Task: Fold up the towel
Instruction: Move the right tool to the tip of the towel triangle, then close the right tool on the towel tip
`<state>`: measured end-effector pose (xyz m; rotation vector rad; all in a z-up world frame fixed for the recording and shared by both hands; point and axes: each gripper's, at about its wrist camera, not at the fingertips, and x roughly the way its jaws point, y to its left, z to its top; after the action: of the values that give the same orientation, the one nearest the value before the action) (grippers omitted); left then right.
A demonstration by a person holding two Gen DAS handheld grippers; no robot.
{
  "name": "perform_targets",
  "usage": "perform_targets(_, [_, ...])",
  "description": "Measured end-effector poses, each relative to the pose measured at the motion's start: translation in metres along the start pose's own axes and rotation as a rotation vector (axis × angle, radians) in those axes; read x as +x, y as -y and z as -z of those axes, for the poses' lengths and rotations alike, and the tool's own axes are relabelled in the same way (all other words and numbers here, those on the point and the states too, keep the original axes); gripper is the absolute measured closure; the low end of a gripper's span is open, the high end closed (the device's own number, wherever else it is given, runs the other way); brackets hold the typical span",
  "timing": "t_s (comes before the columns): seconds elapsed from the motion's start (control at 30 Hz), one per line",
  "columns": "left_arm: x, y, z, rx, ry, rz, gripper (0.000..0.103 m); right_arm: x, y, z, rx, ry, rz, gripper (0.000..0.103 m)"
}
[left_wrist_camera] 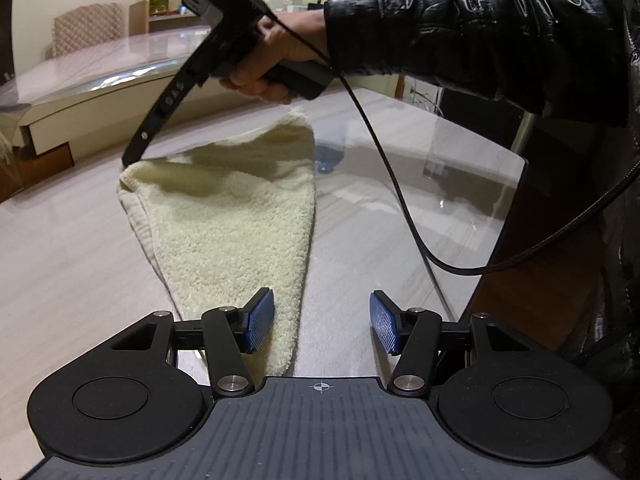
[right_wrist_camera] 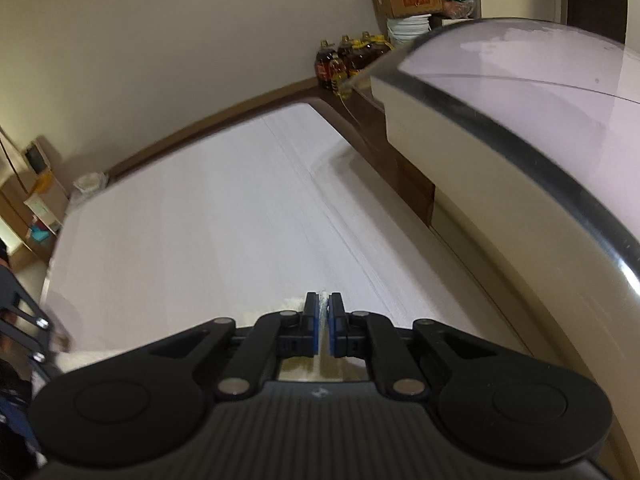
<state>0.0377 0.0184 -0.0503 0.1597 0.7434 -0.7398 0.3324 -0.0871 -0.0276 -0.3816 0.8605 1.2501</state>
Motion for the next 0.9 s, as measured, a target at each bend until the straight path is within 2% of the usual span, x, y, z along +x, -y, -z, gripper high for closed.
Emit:
perform_targets(0.1, [0.001,0.001,0.0,0.009,-0.002,-0.006,0.045,-0.021,0.006,0.003,0.063,0.067,0.025,0.083])
perform_targets(0.2, [0.001,0.0,0.0,0.008,-0.001,-0.006,0.045,-0.062,0.012,0.015,0.159,0.158,0.083,0.079])
perform_targets(0.23, [0.001,0.0,0.001,0.01,0.0,-0.008,0.045,-0.081,0.016,0.026,0.218,0.191,0.118,0.073])
perform_targets(0.33, [0.001,0.001,0.002,0.012,0.002,-0.012,0.045,-0.127,0.023,0.064,0.395,0.254,0.202,0.064])
perform_targets(0.43, [0.0,0.0,0.004,0.01,0.005,-0.01,0.045,-0.163,0.025,0.121,0.55,0.305,0.277,0.063])
perform_targets(0.53, [0.0,0.0,0.003,0.011,0.004,-0.008,0.045,-0.175,0.022,0.163,0.623,0.3,0.31,0.063])
perform_targets(0.63, [0.001,0.0,0.003,0.013,-0.001,-0.01,0.045,-0.166,0.024,0.187,0.66,0.288,0.308,0.064])
perform_targets(0.9, [0.004,0.003,-0.001,0.02,-0.023,-0.03,0.045,-0.161,0.032,0.208,0.62,0.289,0.323,0.064])
